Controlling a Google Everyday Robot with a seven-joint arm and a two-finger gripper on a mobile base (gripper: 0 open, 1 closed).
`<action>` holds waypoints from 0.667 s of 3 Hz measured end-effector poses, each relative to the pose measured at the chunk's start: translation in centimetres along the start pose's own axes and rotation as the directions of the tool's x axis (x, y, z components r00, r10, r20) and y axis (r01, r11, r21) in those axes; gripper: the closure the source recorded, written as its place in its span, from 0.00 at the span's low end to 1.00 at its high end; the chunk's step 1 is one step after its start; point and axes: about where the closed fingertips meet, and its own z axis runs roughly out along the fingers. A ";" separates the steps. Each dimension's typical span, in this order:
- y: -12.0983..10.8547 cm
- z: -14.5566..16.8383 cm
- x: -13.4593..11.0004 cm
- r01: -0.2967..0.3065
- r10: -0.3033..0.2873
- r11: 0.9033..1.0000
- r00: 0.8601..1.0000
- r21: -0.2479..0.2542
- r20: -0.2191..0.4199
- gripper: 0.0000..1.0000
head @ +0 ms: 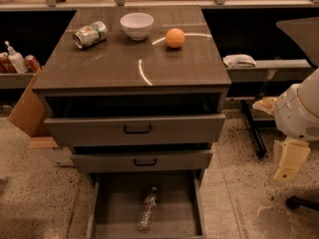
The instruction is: Pick water bottle from bottom drawer and place on counter
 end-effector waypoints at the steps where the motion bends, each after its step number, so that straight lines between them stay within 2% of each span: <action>1: 0.1 1.1 -0.5 0.023 -0.022 1.000 0.998 -0.021 0.055 0.00; 2: 2.6 10.5 0.8 0.022 -0.001 0.997 0.958 -0.069 0.288 0.00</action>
Offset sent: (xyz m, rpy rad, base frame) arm -0.0040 0.0326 -0.2220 0.5973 -0.1271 0.1864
